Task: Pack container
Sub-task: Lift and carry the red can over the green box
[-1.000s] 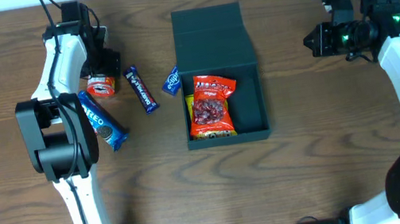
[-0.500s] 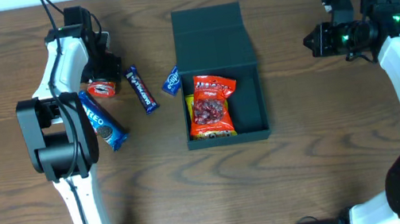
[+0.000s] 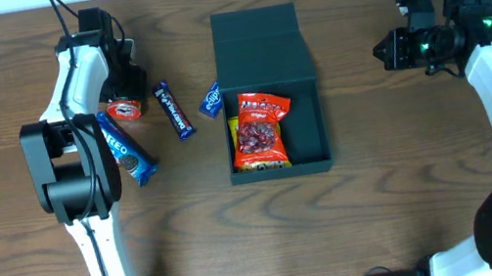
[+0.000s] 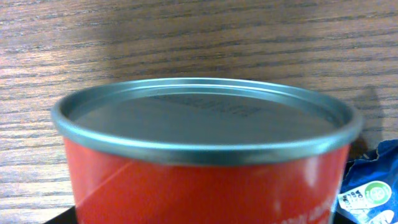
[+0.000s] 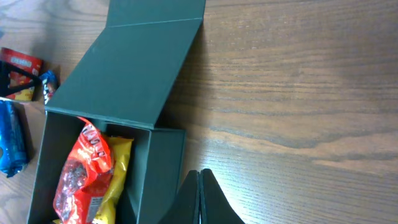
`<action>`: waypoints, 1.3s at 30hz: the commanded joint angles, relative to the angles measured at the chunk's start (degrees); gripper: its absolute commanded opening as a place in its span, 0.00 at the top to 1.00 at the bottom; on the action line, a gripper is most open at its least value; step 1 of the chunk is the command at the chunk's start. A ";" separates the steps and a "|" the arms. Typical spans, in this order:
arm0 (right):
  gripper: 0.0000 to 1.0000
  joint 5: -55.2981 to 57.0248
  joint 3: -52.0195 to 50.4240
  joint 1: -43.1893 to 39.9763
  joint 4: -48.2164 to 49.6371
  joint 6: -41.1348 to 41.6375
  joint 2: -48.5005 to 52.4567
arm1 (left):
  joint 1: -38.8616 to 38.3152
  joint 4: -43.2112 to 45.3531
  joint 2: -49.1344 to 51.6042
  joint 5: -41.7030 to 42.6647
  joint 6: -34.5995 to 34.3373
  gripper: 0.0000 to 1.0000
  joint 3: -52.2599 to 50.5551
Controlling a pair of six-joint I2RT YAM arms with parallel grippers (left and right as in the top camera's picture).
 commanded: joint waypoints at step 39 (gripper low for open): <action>0.98 -0.28 0.87 -7.91 0.09 0.57 -0.52 | -10.97 -20.33 -0.48 0.26 -7.43 0.44 25.99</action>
